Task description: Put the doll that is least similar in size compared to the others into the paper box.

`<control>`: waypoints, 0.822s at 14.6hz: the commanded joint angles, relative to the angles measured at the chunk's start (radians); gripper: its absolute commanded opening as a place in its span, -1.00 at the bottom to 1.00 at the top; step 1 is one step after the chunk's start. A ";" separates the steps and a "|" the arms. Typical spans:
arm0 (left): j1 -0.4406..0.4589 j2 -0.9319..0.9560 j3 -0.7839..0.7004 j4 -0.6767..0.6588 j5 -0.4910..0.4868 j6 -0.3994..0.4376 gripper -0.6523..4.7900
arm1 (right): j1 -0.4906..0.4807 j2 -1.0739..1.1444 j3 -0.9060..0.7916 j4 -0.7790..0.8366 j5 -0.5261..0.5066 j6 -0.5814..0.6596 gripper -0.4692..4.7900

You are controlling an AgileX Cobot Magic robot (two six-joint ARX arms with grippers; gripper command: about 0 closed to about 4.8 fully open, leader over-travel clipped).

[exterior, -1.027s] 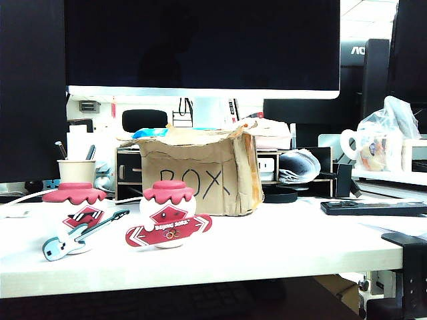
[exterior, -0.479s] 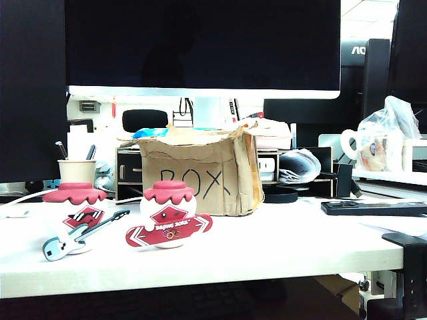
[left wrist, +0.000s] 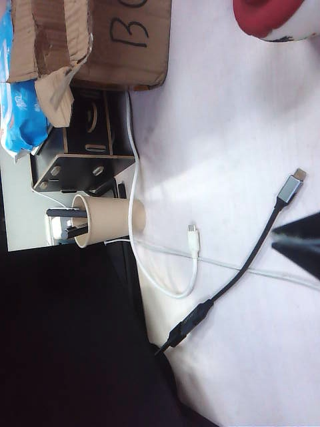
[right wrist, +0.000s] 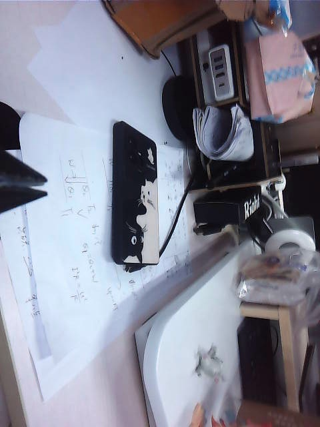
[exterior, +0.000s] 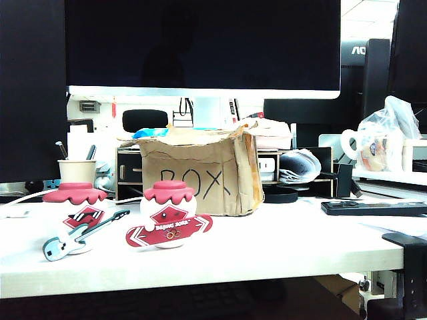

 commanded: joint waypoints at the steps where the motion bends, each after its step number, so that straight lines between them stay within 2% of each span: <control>1: 0.001 0.000 0.001 0.006 0.005 0.003 -0.78 | -0.005 0.000 -0.003 0.014 0.000 -0.003 -0.84; 4: 0.001 0.000 0.001 0.006 0.005 0.003 -0.78 | -0.039 0.000 -0.003 0.014 -0.012 -0.003 -0.84; 12: 0.001 0.000 0.001 0.006 0.005 0.003 -0.78 | -0.031 0.000 -0.003 0.014 -0.059 -0.026 -0.84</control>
